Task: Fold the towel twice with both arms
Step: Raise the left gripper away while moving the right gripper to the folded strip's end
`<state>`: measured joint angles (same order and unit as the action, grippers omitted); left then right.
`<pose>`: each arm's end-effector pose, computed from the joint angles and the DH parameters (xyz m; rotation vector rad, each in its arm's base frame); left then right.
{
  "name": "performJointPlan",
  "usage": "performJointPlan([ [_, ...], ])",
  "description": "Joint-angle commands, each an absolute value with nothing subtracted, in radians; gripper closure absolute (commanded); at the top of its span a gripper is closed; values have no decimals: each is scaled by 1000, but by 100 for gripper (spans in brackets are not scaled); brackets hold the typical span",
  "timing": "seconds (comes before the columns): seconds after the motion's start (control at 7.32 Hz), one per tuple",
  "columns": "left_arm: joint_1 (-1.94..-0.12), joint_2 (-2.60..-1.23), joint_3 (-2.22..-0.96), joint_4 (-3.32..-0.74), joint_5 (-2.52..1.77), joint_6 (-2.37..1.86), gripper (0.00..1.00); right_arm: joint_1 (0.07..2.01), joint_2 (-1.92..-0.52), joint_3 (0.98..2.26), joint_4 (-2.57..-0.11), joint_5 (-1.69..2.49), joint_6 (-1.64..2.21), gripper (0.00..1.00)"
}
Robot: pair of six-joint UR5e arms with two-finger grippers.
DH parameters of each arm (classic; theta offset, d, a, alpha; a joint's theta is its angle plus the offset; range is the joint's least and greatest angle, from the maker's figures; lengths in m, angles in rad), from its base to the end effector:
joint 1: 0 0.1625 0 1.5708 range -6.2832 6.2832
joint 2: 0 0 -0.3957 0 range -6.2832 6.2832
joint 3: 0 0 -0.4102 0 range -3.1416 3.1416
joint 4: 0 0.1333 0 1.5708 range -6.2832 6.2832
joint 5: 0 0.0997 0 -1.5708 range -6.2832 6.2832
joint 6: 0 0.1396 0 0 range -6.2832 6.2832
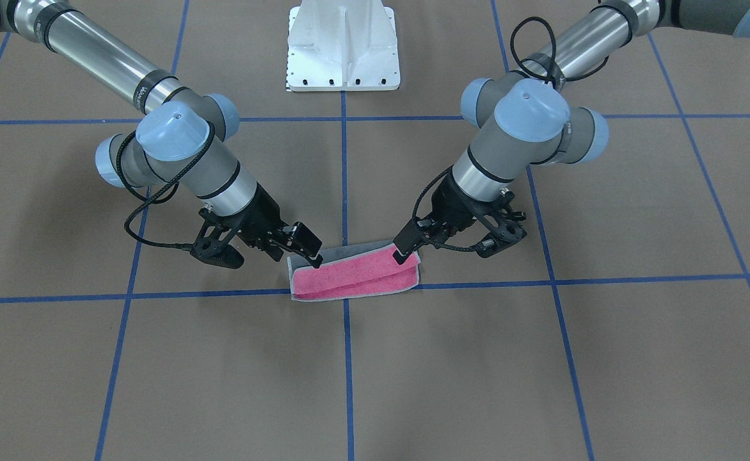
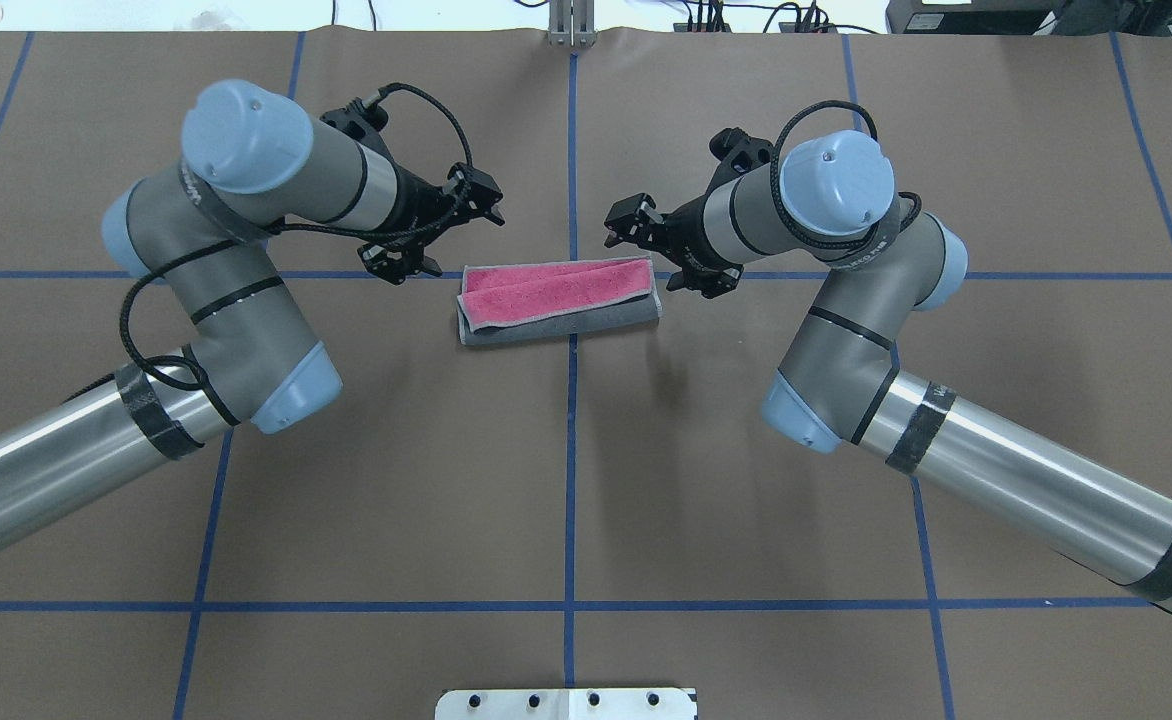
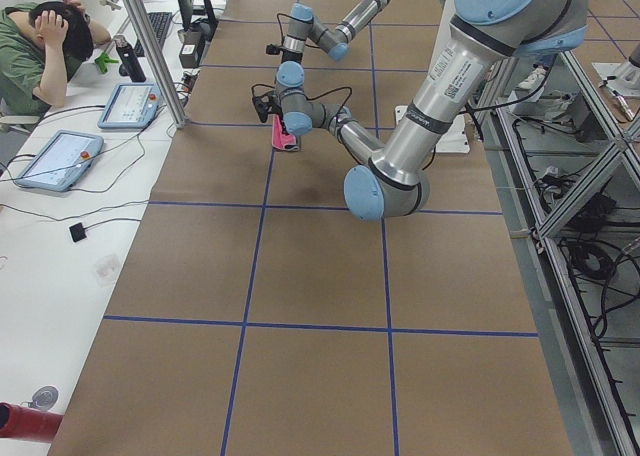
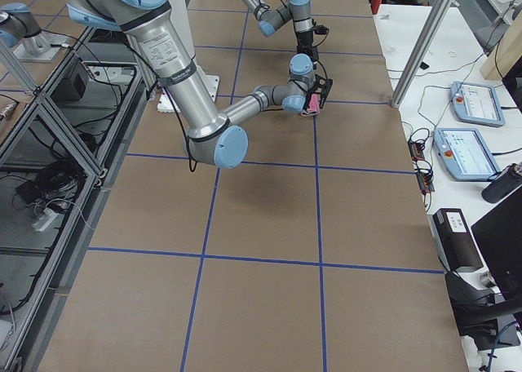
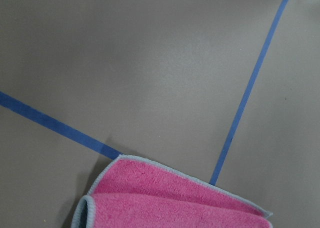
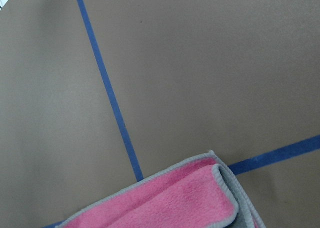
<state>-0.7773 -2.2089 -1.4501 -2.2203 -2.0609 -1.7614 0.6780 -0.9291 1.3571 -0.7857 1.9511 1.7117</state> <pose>0.4834 -0.5704 0.2342 -0.0849 1.2326 -0.5586 -0.5458 -0.5442 0.2612 -0.0026 -1.2539 0.4800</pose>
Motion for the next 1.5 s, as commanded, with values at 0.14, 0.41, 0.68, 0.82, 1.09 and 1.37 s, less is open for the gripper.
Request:
performJointPlan([
  [0.14, -842, -2151, -1474, -2224, -2148, -1720, 0, 643, -931, 1353, -788, 1951, 1735, 1],
  [0.41, -842, -2143, -1474, -2227, -2146, -1718, 0, 632, -925, 1339, -790, 1950, 1733, 2],
  [0.68, -841, -2137, -1471, -2229, -2143, -1718, 0, 635, -910, 1318, -788, 1947, 1729, 2],
  [0.82, -838, -2132, -1471, -2229, -2143, -1718, 0, 646, -898, 1309, -788, 1947, 1729, 2],
  [1.09, -838, -2132, -1470, -2229, -2141, -1718, 0, 658, -881, 1301, -788, 1947, 1727, 2],
  [1.37, -838, -2132, -1470, -2229, -2141, -1718, 0, 658, -832, 1226, -788, 1944, 1727, 2],
])
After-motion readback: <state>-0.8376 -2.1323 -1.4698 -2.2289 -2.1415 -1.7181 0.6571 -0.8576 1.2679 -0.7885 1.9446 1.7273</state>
